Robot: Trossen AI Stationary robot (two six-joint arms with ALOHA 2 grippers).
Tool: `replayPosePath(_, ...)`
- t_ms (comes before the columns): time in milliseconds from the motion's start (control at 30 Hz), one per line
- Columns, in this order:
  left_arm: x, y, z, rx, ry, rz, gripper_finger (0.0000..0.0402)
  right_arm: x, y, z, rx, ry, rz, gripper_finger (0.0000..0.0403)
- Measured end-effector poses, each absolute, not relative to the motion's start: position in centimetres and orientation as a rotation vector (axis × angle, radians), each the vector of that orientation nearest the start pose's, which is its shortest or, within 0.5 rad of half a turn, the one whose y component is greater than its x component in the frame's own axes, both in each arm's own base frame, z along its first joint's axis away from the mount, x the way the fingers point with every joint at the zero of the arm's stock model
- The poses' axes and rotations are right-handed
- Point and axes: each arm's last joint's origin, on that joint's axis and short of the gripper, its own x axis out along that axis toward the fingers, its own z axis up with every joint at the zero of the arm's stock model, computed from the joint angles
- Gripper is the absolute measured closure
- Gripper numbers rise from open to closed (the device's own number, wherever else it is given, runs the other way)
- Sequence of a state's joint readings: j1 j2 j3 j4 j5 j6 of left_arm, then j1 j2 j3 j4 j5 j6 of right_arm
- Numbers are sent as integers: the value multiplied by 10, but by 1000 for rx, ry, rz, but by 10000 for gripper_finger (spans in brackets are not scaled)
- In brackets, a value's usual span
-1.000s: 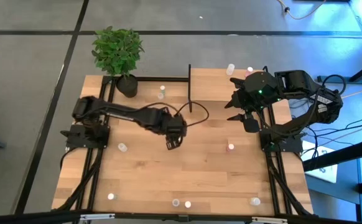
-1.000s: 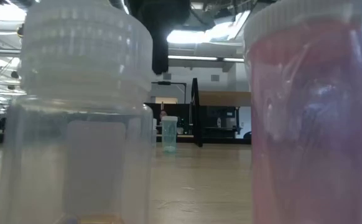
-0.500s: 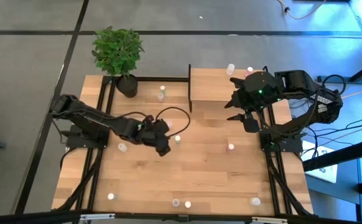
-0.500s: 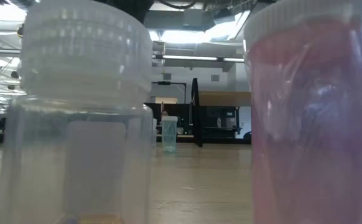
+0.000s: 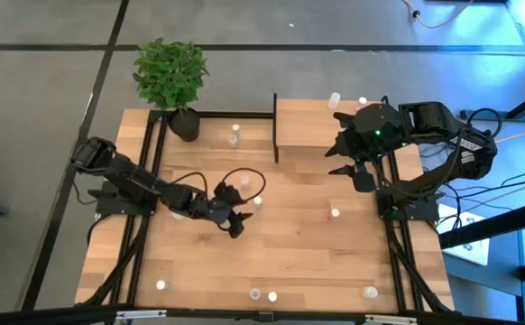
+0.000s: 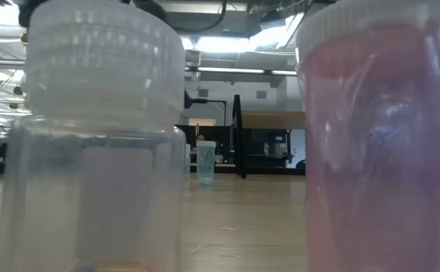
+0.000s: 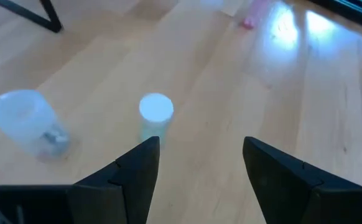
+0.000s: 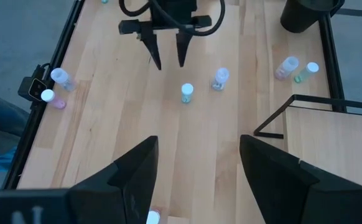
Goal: Pick and place medicine bottles onto shelf by color
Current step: Put the middle green pill bottle on the shelf
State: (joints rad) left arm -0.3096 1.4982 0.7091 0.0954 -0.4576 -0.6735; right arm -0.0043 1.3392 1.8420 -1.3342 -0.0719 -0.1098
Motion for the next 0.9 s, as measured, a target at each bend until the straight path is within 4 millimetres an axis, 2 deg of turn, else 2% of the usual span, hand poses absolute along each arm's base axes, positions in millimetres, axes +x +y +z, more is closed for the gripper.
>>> replayPosePath(267,269,-70,160,-381,593,361,175,210,1,460,-72,826,109,174)
replayPosePath(900,269,-70,160,-359,593,352,175,214,1,463,-75,775,107,174)
